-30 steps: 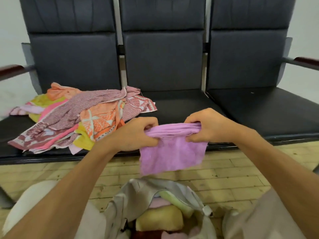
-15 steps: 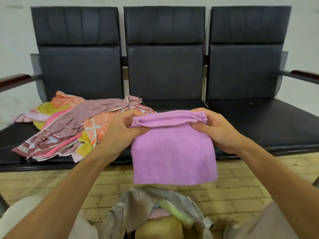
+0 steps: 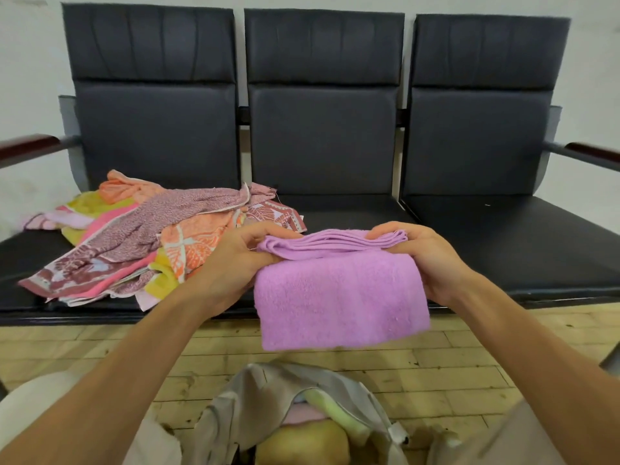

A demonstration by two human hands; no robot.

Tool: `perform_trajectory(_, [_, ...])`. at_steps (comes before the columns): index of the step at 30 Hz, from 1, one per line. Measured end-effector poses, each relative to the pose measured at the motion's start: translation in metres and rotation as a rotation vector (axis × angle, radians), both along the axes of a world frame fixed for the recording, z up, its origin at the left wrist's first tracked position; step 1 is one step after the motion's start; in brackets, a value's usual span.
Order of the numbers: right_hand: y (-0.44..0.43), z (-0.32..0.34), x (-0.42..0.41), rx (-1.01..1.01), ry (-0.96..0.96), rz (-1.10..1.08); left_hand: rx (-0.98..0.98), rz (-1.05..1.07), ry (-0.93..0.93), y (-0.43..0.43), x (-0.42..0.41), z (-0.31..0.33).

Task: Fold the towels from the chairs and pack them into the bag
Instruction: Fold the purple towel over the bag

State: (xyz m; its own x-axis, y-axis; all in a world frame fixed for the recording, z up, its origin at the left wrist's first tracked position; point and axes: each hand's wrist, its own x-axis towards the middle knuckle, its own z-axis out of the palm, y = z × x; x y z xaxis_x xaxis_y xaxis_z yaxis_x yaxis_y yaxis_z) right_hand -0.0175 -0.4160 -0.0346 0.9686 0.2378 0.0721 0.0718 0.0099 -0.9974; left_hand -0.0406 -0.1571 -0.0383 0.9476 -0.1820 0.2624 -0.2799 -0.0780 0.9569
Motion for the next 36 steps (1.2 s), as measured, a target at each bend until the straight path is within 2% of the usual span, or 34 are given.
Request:
perform_trajectory(3, [-0.004,0.001,0.001,0.039,0.06,-0.007,-0.106,-0.139,0.167,0.001,0.001,0.001])
perform_trajectory(6, [-0.009,0.001,-0.003,0.072,0.137,0.038,-0.18,-0.254,0.253,-0.003,-0.002,0.004])
perform_trajectory(8, [-0.009,0.002,-0.004,0.035,0.169,0.0,-0.195,-0.205,0.29,-0.008,-0.002,0.002])
perform_trajectory(11, [0.003,0.004,-0.005,-0.126,0.109,-0.16,-0.076,-0.099,0.281,-0.013,0.001,-0.005])
perform_trajectory(13, [0.005,0.001,-0.003,-0.193,0.085,-0.198,-0.067,-0.081,0.267,-0.014,0.003,-0.01])
perform_trajectory(18, [0.008,0.0,0.002,-0.204,-0.034,-0.177,-0.136,-0.023,0.25,-0.009,0.004,-0.008])
perform_trajectory(22, [0.002,0.0,0.006,-0.169,-0.025,-0.064,-0.2,0.002,0.271,-0.007,0.004,-0.005])
perform_trajectory(30, [-0.019,0.008,0.002,-0.18,-0.041,0.091,-0.139,-0.102,0.331,-0.01,0.005,-0.008])
perform_trajectory(32, [-0.024,0.009,0.002,-0.275,-0.01,0.144,-0.072,-0.101,0.298,-0.01,0.004,-0.009])
perform_trajectory(36, [-0.026,0.003,0.003,-0.536,-0.044,0.17,0.147,-0.084,0.119,-0.017,-0.003,-0.012])
